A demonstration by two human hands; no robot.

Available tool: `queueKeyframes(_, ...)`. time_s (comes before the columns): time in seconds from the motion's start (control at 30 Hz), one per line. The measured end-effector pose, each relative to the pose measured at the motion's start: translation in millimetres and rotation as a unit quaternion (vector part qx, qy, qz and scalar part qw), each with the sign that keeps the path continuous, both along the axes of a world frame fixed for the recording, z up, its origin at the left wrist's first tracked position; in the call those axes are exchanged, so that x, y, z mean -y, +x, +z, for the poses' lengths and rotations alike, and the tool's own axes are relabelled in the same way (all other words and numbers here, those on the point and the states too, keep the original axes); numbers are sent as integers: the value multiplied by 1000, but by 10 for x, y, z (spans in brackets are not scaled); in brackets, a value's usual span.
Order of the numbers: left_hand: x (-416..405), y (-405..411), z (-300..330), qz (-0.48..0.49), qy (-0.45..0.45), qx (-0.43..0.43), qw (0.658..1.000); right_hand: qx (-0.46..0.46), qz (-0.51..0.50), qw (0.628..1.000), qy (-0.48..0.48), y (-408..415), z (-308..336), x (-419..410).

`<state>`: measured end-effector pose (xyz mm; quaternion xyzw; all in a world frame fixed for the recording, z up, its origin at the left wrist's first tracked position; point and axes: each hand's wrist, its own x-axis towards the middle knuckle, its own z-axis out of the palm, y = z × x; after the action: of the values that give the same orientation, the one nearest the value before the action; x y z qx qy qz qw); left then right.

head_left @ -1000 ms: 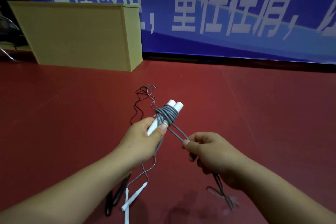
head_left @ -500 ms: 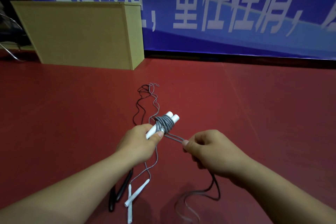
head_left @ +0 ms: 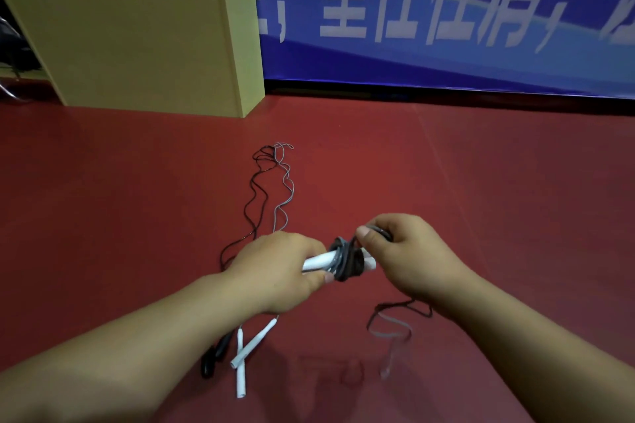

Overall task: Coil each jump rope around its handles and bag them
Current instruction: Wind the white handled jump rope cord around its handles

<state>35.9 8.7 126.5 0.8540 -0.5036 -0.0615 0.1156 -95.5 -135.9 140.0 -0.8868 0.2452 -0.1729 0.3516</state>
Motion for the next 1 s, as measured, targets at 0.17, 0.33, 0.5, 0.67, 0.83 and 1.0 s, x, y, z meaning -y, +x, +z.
queueKeyframes(0.17,-25,-28,66,-78,-3,-11,997,18,-15,999,-41,-40,-18,117)
queueKeyframes(0.33,-63,-72,79,-164,15,-141,976,30,4,1000,-3,-84,-32,184)
queueKeyframes(0.5,-75,-136,132,-191,9,-362,913,61,37,987,143,-117,-20,182)
queueKeyframes(0.67,-104,-173,236,-192,-18,-488,851,86,52,947,305,-151,37,215)
queueKeyframes(0.83,-85,-177,291,-162,-84,-589,787,87,81,937,329,-155,45,230)
queueKeyframes(1.0,-61,-170,329,-114,-136,-705,687,40,54,966,250,-99,12,180)
